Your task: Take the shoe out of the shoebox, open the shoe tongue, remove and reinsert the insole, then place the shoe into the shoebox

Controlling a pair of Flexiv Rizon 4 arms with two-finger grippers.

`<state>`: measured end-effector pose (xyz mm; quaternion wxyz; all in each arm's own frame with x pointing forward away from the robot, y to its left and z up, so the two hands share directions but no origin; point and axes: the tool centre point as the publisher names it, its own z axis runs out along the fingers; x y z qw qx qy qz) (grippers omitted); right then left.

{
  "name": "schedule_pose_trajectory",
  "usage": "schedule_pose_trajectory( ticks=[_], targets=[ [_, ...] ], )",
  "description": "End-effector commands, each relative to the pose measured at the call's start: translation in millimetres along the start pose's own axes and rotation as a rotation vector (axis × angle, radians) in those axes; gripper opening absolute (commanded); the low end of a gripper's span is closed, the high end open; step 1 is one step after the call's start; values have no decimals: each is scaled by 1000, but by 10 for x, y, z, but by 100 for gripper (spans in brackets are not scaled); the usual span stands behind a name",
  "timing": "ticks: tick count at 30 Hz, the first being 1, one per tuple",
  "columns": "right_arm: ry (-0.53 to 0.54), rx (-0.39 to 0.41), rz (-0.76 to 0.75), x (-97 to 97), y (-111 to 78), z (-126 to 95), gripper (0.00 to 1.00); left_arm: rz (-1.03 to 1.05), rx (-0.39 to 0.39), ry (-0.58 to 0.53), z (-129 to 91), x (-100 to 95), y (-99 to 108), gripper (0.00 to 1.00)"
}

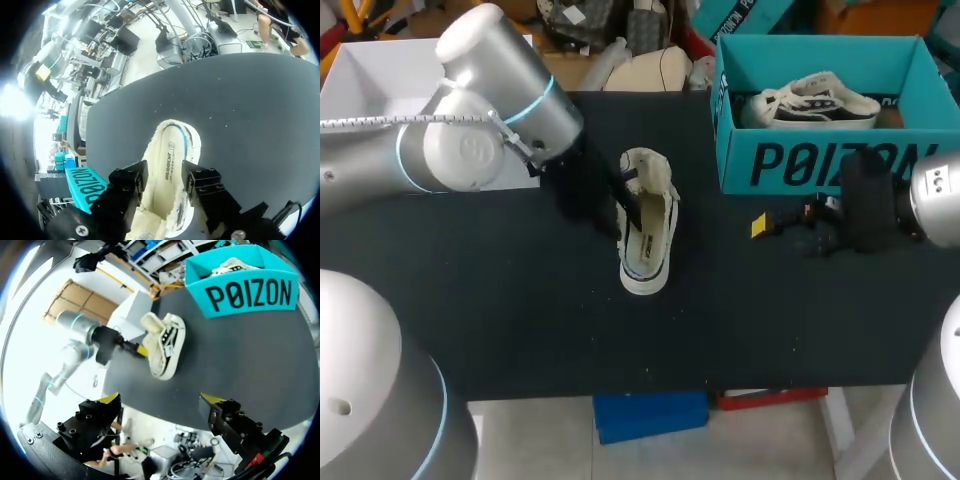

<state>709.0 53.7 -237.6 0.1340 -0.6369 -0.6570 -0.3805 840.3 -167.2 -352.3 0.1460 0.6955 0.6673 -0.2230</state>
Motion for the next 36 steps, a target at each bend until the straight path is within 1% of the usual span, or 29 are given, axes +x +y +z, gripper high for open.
schedule_pose_trajectory(
  ticks=[1, 4, 8, 28, 36],
  targets=[
    [-2, 0, 1, 5, -1, 1, 100, 39, -46, 142, 49, -19, -56, 0],
    [-2, 0, 1, 5, -1, 1, 100, 60, -58, 203, 72, 46, -54, 0],
    [-2, 0, 1, 5, -1, 1, 100, 73, -65, 230, 91, 88, -46, 0],
    [-2, 0, 1, 5, -1, 1, 100, 123, -29, 292, 364, 136, -125, 0],
    [-2, 0, 1, 5, -1, 1, 100, 128, -16, 324, 517, 200, -91, 0]
  ],
)
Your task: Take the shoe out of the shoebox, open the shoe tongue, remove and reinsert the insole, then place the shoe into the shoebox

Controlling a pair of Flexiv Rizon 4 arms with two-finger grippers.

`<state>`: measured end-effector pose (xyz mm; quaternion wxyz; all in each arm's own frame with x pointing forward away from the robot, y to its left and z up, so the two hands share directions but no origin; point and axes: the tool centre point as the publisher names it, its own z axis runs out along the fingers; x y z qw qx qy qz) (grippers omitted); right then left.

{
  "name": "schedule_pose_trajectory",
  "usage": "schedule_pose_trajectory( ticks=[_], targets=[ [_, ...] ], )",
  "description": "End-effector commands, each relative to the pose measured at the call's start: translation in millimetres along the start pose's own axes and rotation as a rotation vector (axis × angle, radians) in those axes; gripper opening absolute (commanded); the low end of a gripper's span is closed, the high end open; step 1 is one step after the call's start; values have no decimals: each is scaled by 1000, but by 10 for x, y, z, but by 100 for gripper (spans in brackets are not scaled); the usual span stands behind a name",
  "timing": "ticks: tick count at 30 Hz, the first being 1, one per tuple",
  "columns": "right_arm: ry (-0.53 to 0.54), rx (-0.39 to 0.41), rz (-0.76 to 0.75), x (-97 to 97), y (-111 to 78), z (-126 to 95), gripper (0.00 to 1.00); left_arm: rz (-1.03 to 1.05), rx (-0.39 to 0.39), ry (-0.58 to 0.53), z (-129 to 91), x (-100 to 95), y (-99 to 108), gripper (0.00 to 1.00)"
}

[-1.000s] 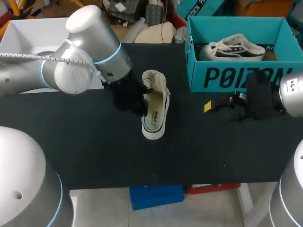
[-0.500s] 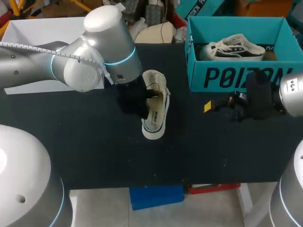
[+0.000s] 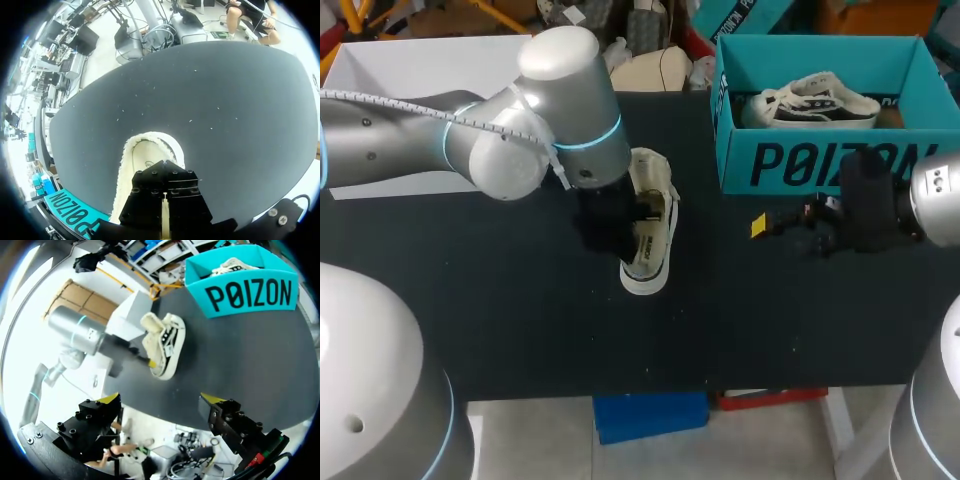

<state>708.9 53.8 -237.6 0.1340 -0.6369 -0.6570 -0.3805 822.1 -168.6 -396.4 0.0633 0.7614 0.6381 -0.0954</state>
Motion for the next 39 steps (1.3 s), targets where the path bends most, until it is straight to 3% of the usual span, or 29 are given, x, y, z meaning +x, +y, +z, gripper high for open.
schedule_pose_trajectory(
  ticks=[1, 11, 16, 20, 29, 32, 35, 39],
  targets=[
    [-2, 0, 1, 5, -1, 1, 100, 0, 12, 19, 121, -40, 44, 0],
    [-2, 0, 1, 5, -1, 1, 100, 21, 26, 61, 253, -50, 48, 0],
    [-2, 0, 1, 5, -1, 1, 100, 13, 27, 27, 151, -61, 45, 0],
    [-2, 0, 1, 5, -1, 1, 100, -18, 54, -78, -116, -116, 20, 0],
    [-2, 0, 1, 5, -1, 1, 100, -312, 202, -492, -848, -187, 183, 0],
    [-2, 0, 1, 5, -1, 1, 100, -417, 218, -588, -1007, -168, 271, 0],
    [-2, 0, 1, 5, -1, 1, 100, -527, 284, -703, -1135, -162, 342, 0],
    [-2, 0, 1, 5, -1, 1, 100, -620, 288, -769, -1236, -144, 452, 0]
  ],
)
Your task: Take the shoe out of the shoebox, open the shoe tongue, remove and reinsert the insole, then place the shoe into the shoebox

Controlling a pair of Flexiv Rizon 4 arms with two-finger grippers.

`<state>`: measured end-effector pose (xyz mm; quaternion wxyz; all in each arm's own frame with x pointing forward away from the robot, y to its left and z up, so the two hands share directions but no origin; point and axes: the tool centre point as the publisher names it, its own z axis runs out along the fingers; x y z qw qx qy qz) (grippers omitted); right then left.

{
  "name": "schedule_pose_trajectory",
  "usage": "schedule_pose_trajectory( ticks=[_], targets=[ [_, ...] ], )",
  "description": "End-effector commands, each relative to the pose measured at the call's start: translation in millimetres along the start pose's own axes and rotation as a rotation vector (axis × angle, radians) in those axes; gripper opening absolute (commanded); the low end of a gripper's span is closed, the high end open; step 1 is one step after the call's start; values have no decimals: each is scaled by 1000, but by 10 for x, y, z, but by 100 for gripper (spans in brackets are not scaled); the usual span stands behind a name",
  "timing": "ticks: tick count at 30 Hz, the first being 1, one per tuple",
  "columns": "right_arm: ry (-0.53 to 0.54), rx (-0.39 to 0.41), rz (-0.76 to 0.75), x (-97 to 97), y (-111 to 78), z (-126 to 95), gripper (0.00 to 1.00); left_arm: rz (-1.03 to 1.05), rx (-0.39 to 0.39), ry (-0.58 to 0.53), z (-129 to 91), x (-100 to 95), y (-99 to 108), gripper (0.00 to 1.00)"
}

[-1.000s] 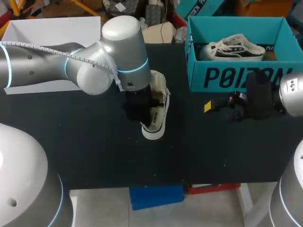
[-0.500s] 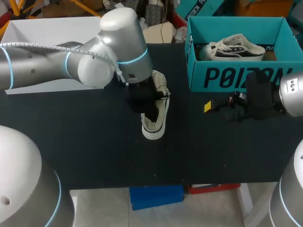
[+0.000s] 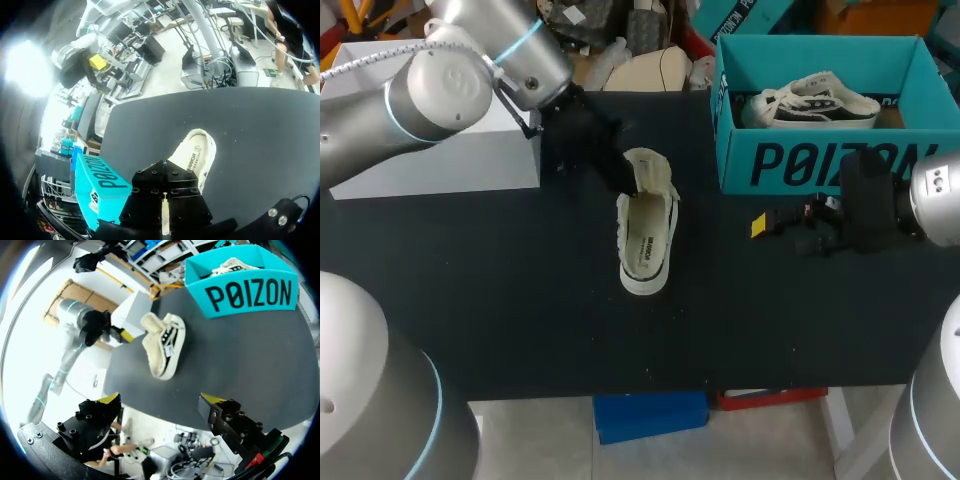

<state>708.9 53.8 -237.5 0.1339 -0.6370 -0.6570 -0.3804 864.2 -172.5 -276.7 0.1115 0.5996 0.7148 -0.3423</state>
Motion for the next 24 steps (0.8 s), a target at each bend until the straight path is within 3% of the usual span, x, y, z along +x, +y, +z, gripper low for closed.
schedule_pose_trajectory(
  ticks=[1, 5, 10, 15, 21, 24],
  targets=[
    [-2, 0, 1, 5, -1, 1, 100, -278, 75, -339, -119, 21, 83, 0],
    [-2, 0, 1, 5, -1, 1, 100, -368, 87, -458, -215, -12, 128, 0],
    [-2, 0, 1, 5, -1, 1, 100, -429, 12, -518, -295, 42, 232, 0],
    [-2, 0, 1, 5, -1, 1, 100, -478, 10, -626, -373, 32, 260, 0],
    [-2, 0, 1, 5, -1, 1, 100, -546, 0, -667, -427, 14, 358, 0],
    [-2, 0, 1, 5, -1, 1, 100, -587, -29, -652, -490, -61, 519, 0]
  ],
)
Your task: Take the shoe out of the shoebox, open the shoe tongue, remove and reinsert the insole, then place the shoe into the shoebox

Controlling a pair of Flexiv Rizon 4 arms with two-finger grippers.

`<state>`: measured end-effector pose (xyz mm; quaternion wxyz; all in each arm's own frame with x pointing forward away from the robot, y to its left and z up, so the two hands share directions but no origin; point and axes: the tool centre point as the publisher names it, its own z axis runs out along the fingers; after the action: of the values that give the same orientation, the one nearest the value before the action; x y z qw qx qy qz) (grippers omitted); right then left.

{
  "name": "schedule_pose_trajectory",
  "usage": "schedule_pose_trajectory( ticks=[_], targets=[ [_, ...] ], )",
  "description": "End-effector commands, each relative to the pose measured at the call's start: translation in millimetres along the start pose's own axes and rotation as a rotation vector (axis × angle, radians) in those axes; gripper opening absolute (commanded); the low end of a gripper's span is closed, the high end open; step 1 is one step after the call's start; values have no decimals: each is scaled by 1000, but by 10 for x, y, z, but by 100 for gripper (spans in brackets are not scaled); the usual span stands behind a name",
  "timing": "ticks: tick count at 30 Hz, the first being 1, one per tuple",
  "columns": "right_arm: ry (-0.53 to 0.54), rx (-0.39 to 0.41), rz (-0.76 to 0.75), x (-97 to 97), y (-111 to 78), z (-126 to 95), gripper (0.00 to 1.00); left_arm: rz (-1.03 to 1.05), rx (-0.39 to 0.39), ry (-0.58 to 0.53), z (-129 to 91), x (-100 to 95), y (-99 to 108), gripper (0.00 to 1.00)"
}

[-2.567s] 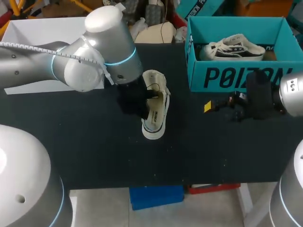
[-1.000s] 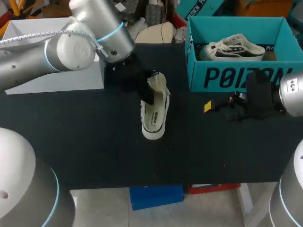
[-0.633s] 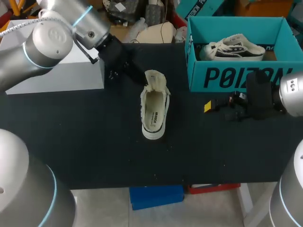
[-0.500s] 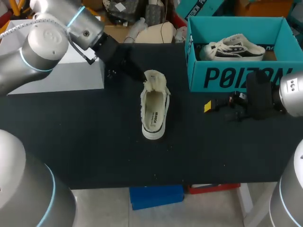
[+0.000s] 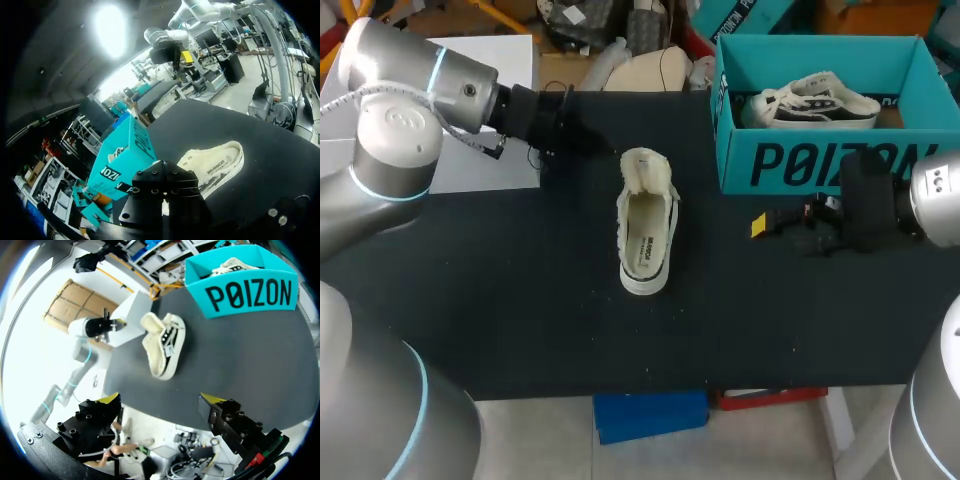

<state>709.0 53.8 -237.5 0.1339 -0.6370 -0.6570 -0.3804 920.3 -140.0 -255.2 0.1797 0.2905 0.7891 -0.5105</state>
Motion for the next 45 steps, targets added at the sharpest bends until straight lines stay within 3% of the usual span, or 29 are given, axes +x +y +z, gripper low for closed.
schedule_pose_trajectory(
  ticks=[1, 10, 22, 25, 35, 45],
  targets=[
    [-2, 0, 1, 5, -2, 1, 100, -43, -50, -156, 40, -109, 53, 0],
    [-2, 0, 1, 5, -2, 1, 100, -65, -120, -102, 99, -498, 319, 0],
    [-2, 0, 1, 5, -2, 1, 100, -7, -152, 61, 369, -745, 619, 0],
    [-2, 0, 1, 5, -2, 1, 100, 32, -160, 148, 473, -744, 657, 0],
    [-2, 0, 1, 5, -2, 1, 100, 79, -189, 295, 802, -764, 791, 0],
    [-2, 0, 1, 5, -2, 1, 100, 83, -141, 401, 1053, -462, 761, 0]
  ],
)
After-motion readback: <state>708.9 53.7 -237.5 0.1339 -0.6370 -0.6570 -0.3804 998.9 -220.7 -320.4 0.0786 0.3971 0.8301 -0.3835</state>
